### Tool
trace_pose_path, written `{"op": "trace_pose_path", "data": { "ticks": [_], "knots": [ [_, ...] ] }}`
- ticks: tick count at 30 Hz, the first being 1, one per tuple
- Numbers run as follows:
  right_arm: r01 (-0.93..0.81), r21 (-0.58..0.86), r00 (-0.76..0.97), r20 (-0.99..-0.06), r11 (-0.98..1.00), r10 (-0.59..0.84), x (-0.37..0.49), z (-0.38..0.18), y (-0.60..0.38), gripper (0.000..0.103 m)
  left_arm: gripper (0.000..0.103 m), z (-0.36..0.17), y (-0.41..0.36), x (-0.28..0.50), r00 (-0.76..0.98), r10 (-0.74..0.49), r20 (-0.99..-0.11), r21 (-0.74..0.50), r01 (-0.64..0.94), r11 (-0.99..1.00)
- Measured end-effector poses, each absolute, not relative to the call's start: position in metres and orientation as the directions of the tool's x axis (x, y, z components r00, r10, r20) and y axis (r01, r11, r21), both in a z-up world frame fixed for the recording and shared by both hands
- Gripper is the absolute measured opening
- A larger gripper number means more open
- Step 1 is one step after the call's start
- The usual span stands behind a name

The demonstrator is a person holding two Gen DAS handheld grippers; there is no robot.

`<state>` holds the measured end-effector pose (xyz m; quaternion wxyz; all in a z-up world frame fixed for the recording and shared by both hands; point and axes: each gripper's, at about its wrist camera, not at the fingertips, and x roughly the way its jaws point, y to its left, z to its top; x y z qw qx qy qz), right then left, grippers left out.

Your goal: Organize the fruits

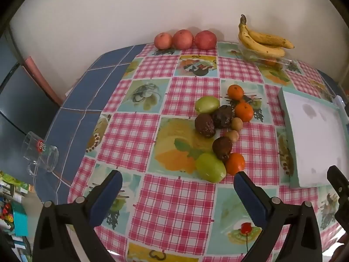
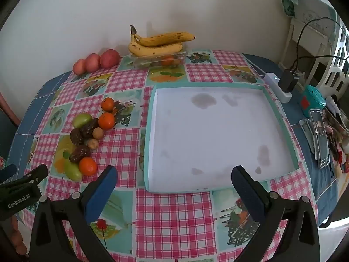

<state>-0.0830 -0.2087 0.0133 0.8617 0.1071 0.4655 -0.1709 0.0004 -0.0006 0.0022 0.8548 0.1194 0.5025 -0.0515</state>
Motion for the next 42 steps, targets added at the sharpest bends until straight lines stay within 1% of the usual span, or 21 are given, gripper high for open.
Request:
{"op": "trace_pose_path", "data": {
  "ticks": [5,7,42],
  "knots": [
    [0.382,0.026,0.507,-0.842,0.924,-0.186,-0.082,0.013,-0.209,0.103,0.103,0.003,-0.007,0.001,0.480,0.036,-0.877,0.151,0.204,0.967],
    [0.393,0.022,0.509,-0.838,0.919,-0.197,-0.083,0.015,-0.218,0.103,0.103,0.003,0.004,0.007,0.484,0.019,-0.875,0.129,0.195,0.972],
    [0.402,0.021,0.504,-0.840,0.915,-0.202,-0.082,0.010,-0.204,0.103,0.103,0.001,0.005,0.004,0.490,0.025,-0.871,0.134,0.187,0.973]
  ]
}}
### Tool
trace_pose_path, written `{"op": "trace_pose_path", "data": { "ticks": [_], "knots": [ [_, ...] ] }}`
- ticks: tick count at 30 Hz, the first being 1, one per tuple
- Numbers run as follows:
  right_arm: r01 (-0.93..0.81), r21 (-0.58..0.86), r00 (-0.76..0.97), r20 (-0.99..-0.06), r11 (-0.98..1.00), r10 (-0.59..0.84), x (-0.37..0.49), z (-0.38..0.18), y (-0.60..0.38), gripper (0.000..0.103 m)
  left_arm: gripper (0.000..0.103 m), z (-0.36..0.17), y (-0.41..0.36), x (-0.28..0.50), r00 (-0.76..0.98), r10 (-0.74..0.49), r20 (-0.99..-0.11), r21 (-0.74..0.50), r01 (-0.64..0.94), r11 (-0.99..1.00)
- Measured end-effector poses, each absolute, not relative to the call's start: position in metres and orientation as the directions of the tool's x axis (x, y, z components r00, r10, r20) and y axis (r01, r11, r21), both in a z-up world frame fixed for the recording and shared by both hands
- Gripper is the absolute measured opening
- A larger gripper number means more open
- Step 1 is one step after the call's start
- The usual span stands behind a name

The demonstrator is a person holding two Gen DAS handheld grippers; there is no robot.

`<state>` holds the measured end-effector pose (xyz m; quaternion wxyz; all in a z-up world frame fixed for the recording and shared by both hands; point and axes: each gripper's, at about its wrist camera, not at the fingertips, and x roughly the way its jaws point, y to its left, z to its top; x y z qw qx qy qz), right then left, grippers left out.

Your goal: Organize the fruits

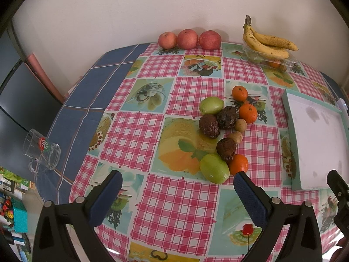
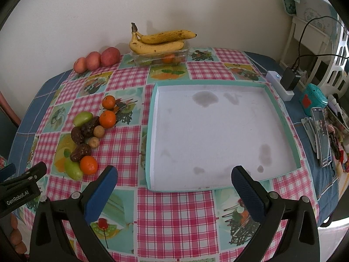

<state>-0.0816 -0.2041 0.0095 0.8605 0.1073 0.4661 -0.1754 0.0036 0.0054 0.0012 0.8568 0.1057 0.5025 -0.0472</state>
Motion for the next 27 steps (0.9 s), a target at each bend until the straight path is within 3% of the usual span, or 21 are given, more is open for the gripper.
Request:
{"op": "trace_pose_path", "data": {
  "ticks": [27],
  "knots": [
    [0.402,0.024,0.500,-0.843,0.915,-0.197,-0.0804,0.0087,-0.2039,0.103,0.103,0.0010,0.0053,0.0036,0.490,0.026,-0.871,0.134,0.187,0.973]
  ]
}}
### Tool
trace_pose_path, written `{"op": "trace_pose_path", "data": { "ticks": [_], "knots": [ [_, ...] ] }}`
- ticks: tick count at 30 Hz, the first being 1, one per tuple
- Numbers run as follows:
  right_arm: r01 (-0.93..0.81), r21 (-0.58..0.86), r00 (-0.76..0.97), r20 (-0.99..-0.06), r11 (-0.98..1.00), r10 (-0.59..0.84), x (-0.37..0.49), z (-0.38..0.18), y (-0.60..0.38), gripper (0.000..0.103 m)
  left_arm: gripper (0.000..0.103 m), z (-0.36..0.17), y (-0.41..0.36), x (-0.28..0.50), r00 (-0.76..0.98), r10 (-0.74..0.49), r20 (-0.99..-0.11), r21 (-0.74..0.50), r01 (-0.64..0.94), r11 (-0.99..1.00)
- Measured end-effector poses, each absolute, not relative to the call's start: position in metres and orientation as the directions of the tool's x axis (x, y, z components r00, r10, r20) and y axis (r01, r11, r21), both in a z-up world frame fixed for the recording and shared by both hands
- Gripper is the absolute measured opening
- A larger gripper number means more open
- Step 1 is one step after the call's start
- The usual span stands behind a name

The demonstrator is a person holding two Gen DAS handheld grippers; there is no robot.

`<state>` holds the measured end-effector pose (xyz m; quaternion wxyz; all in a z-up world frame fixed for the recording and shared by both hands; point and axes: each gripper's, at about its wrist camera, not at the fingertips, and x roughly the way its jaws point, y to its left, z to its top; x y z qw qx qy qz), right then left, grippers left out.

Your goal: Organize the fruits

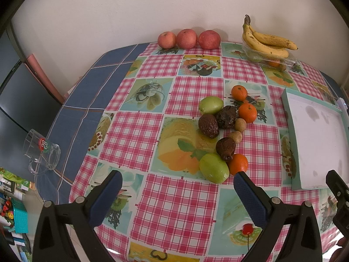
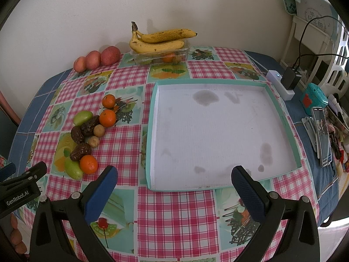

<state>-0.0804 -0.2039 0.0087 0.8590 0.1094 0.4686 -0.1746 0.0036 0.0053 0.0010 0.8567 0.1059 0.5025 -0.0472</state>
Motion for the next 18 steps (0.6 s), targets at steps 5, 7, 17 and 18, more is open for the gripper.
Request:
{"op": "trace_pose_path", "data": {
  "ticks": [5,7,17,18],
  "knots": [
    [0.402,0.025,0.498,-0.844,0.915,-0.196,-0.0803,0.0087,-0.2047,0.103,0.103,0.0010,0.0053,0.0036,0.491,0.026,-0.871,0.134,0.187,0.973],
    [0.403,0.025,0.498,-0.845,0.915,-0.196,-0.0803,0.0083,-0.2039,0.103,0.103,0.0009,0.0053,0.0036,0.490,0.026,-0.871,0.134,0.187,0.973],
    [0.402,0.025,0.497,-0.845,0.915,-0.196,-0.0799,0.0088,-0.2048,0.103,0.103,0.0009,0.0053,0.0037,0.490,0.026,-0.871,0.135,0.188,0.973],
    [0.402,0.025,0.497,-0.845,0.915,-0.196,-0.0800,0.0086,-0.2045,0.103,0.103,0.0009,0.0053,0.0036,0.490,0.026,-0.871,0.134,0.188,0.973]
  ]
}}
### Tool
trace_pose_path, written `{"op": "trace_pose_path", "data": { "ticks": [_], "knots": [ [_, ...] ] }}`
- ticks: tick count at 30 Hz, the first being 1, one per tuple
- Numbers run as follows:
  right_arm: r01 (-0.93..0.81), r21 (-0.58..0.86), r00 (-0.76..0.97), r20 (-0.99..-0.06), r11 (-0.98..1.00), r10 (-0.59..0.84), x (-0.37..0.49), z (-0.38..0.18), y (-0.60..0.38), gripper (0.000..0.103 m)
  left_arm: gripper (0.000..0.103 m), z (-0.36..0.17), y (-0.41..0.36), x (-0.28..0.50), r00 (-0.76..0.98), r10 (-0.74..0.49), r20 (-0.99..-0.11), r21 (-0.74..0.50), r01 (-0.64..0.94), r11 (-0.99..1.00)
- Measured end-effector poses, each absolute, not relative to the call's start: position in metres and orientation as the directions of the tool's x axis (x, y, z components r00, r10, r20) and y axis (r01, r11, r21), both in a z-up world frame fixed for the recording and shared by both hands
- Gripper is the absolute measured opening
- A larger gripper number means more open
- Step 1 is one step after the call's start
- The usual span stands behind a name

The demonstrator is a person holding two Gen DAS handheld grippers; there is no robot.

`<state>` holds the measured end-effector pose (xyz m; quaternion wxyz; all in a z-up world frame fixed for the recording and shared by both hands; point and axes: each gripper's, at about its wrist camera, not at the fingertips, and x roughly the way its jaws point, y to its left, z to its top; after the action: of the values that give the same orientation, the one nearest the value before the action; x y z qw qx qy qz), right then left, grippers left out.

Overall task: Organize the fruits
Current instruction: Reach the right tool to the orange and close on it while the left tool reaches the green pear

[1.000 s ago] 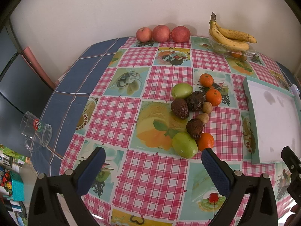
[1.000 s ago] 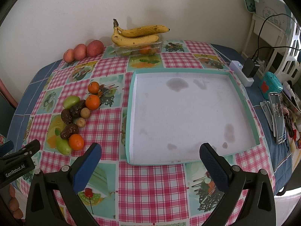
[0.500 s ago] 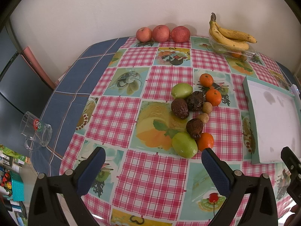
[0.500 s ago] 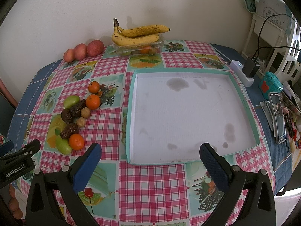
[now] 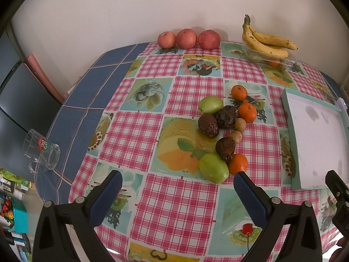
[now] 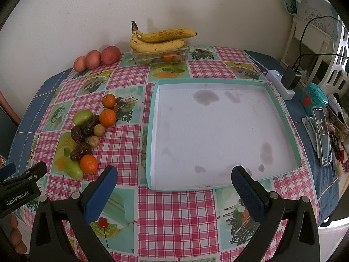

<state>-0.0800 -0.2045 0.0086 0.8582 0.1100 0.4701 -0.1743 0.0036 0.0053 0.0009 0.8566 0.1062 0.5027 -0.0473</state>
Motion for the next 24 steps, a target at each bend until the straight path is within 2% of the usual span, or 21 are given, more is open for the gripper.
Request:
{"op": "trace_pose_path", "data": {
  "ticks": [9,14,19,23,24],
  "knots": [
    [0.396,0.037,0.507,-0.842,0.917,-0.185,-0.078,0.009,-0.204,0.103,0.103,0.003,0.012,0.007,0.510,0.003,-0.860,0.088,0.143,0.986],
    [0.357,0.112,0.517,-0.851,0.927,-0.097,-0.064,0.005,-0.197,0.103,0.103,0.006,0.038,0.025,0.563,0.006,-0.826,0.031,0.035,0.999],
    [0.296,0.147,0.544,-0.838,0.944,-0.040,-0.043,0.008,-0.183,0.103,0.103,-0.005,0.067,0.051,0.525,-0.084,-0.847,-0.127,-0.047,0.991],
    [0.220,0.168,0.542,-0.840,0.961,0.023,-0.022,0.003,-0.163,0.102,0.103,-0.009,0.068,0.059,0.529,-0.069,-0.846,-0.121,-0.064,0.991],
    [0.206,0.168,0.535,-0.844,0.964,0.033,-0.018,0.001,-0.159,0.097,0.103,-0.010,0.068,0.062,0.526,-0.090,-0.846,-0.143,-0.061,0.988]
  ]
}}
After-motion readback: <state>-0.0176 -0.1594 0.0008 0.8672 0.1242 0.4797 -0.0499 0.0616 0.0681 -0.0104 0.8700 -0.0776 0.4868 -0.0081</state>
